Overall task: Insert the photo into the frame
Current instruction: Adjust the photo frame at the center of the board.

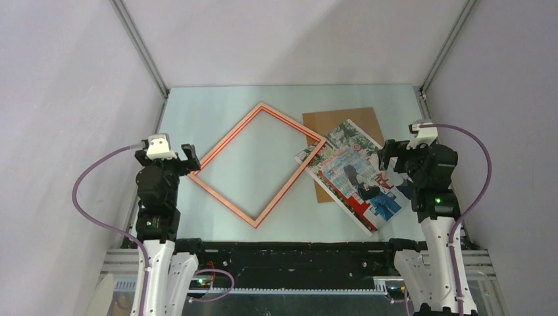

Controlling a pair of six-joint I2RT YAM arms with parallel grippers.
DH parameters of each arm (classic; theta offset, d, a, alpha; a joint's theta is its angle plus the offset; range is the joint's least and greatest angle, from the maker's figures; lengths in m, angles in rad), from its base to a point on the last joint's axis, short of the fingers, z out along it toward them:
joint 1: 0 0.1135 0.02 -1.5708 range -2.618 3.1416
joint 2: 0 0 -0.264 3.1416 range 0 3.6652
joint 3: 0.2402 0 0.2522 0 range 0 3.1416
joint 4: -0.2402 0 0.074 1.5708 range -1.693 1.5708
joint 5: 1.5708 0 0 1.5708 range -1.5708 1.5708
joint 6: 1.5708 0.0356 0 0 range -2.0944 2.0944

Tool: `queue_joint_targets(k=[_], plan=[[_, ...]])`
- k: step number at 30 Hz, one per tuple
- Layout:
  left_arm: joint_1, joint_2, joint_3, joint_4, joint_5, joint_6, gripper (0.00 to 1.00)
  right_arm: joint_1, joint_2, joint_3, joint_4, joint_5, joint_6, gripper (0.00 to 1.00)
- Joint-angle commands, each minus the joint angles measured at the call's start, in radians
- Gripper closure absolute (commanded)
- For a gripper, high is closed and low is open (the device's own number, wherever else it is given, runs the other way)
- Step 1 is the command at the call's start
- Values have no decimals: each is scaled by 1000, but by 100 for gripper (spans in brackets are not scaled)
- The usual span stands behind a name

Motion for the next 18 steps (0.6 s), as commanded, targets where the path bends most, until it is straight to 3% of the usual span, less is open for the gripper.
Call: queue_joint_targets(k=[1,18], plan=[[-3,0,-3,22,7,5,2,7,-6,0,21,9,-22,0],[-3,-33,31,-29,22,41,2,8,-44,-1,-4,-37,-53,0]])
